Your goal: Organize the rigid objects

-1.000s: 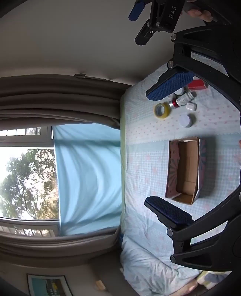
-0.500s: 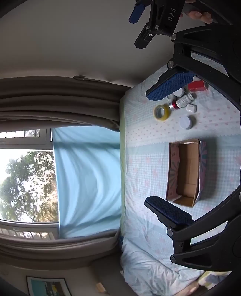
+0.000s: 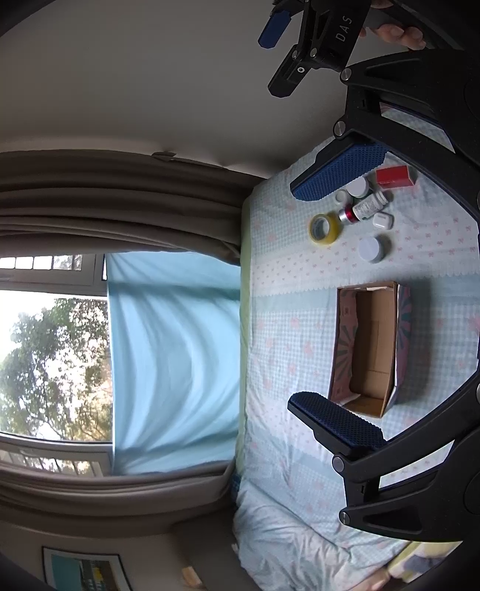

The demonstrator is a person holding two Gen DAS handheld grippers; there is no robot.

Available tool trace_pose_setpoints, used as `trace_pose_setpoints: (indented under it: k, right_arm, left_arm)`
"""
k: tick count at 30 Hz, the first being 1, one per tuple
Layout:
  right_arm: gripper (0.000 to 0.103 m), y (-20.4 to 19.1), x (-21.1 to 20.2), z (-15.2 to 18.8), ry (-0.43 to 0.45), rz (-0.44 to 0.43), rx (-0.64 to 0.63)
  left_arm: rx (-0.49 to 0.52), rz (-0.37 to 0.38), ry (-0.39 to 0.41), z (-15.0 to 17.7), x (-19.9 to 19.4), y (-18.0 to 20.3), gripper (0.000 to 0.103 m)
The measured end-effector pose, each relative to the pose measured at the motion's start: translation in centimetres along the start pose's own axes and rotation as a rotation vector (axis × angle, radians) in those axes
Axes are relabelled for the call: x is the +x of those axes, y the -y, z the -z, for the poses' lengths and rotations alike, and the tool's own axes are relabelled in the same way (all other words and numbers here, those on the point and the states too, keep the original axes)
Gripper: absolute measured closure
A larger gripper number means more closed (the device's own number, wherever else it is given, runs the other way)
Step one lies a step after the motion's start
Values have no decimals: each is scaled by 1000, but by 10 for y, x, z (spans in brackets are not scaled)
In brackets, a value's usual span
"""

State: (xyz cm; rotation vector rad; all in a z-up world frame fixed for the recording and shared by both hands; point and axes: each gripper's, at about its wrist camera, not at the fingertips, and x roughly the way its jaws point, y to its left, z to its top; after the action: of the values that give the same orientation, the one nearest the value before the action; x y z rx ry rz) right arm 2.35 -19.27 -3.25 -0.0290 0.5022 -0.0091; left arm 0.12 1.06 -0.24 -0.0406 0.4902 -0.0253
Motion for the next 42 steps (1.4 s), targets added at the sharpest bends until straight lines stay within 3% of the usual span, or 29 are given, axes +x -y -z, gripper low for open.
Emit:
trace_pose_setpoints:
  k: [42]
  right_arm:
    - [0,-8,3,-5,14,-27,-7]
  left_arm:
    - [-30,38,-18,-1,5,-8,0]
